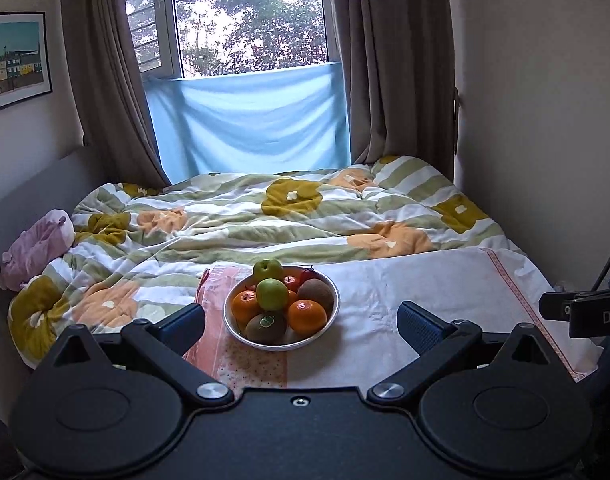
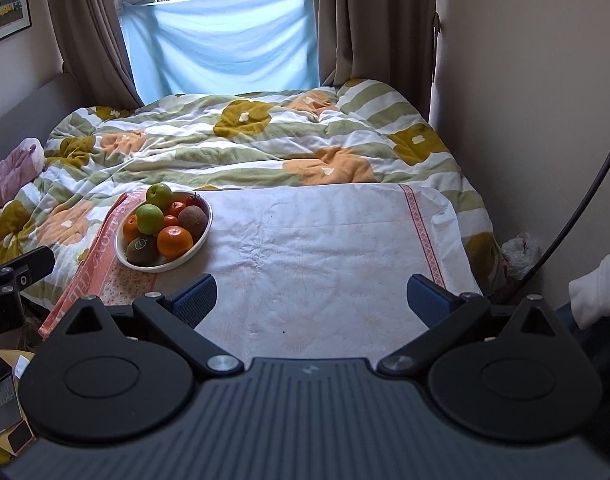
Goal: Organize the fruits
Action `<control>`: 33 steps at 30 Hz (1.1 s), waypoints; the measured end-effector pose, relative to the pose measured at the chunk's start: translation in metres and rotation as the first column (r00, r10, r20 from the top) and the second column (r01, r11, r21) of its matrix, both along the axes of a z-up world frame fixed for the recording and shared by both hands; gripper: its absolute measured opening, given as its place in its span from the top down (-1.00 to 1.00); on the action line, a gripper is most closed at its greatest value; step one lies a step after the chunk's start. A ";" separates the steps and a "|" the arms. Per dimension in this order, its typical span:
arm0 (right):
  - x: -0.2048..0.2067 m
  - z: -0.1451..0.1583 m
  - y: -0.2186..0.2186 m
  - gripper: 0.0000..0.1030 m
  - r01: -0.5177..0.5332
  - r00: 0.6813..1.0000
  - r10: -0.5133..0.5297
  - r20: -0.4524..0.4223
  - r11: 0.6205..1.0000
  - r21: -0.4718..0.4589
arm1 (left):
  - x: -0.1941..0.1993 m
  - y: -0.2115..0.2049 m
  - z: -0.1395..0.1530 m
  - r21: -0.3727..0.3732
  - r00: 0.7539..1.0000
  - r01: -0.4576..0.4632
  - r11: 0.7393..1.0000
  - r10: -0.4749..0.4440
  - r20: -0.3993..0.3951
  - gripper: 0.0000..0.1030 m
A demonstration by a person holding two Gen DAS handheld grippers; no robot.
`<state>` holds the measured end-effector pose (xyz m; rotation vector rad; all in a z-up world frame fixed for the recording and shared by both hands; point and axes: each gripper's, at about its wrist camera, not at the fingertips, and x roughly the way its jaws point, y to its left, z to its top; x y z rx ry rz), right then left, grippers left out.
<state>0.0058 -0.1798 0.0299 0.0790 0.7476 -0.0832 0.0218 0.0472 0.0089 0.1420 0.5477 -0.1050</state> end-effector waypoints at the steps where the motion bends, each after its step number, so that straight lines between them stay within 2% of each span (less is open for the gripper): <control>1: 0.001 0.000 0.000 -1.00 0.002 1.000 -0.002 0.000 1.000 -0.001 | 0.000 -0.001 0.000 0.000 1.000 0.001 1.000 -0.001 0.000 -1.00; 33: 0.000 -0.002 0.005 -1.00 0.007 1.000 -0.007 -0.005 1.000 0.006 | 0.001 -0.001 0.005 -0.006 0.999 0.036 0.999 -0.036 0.013 -1.00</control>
